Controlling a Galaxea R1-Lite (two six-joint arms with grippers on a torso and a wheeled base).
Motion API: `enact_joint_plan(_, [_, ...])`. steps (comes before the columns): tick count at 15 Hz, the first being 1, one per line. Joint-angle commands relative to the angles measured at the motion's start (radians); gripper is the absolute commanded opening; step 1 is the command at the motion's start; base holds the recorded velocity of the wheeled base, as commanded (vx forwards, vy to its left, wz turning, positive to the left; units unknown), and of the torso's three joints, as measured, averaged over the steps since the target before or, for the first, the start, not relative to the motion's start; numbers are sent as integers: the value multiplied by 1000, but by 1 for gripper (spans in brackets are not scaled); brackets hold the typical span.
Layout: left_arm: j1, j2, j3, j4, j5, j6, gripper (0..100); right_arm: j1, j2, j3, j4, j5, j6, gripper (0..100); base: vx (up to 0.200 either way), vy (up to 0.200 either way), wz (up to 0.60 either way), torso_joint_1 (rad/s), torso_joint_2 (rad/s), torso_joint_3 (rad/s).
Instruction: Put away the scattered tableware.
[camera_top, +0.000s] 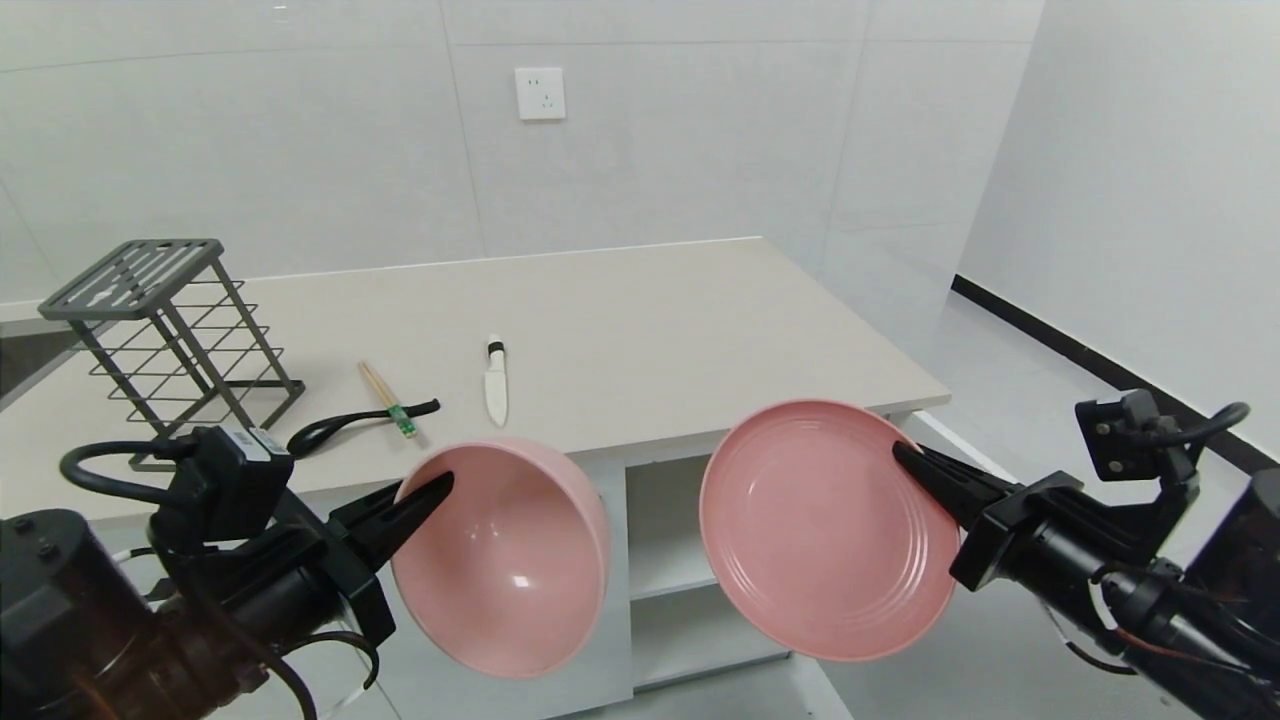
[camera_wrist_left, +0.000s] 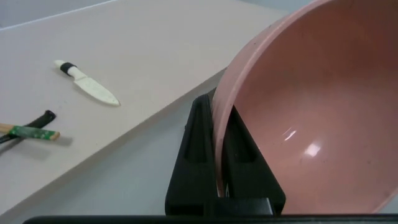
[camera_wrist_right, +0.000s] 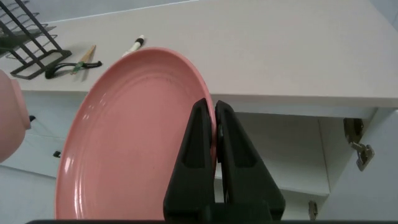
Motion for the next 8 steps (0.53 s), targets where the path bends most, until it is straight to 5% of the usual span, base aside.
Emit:
enact_joint_plan(1, [0, 5, 0, -1, 0, 0, 0, 0, 3, 1, -1, -1, 0, 0, 0, 0, 0, -276, 535, 276])
enact_joint_plan(8, [0, 8, 0, -1, 0, 8, 0, 0, 17, 2, -1, -1, -2, 0, 0, 0, 0, -264, 510, 246])
